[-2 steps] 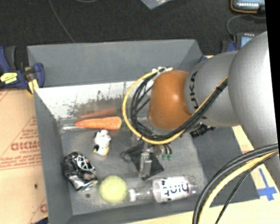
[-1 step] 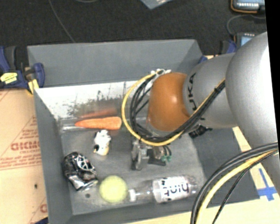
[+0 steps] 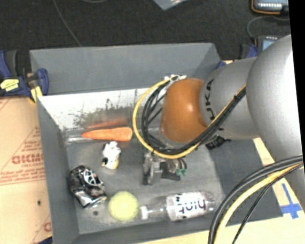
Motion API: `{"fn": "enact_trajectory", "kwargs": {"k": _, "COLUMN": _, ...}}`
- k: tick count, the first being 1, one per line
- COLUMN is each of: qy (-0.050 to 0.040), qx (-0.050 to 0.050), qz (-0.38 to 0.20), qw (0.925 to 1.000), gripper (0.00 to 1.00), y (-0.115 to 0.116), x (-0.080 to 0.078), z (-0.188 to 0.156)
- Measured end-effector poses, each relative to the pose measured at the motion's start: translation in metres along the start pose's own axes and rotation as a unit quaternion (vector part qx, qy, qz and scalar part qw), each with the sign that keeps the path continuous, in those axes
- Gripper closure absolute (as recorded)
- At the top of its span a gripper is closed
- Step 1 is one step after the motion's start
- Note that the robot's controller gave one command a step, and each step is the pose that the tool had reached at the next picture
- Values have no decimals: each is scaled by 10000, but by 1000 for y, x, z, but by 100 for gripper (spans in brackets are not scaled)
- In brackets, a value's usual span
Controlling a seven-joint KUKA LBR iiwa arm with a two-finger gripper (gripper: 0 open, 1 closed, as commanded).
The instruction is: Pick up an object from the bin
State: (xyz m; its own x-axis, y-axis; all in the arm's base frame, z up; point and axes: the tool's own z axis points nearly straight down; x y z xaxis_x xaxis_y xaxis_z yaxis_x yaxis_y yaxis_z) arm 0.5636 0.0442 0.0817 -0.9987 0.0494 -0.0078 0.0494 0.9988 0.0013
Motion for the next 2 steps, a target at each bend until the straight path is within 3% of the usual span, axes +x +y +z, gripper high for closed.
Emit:
{"fn": "enact_trajectory", "kwargs": {"k": 1, "qy": 5, "qx": 1, "qz": -12, "qw": 10000, "gripper": 100, "y": 0, "x": 0, "z": -1}}
{"fn": "enact_trajectory", "kwargs": {"k": 2, "qy": -30, "qx": -3, "qz": -53, "qw": 10000, "gripper": 100, "y": -18, "x": 8, "z": -41}}
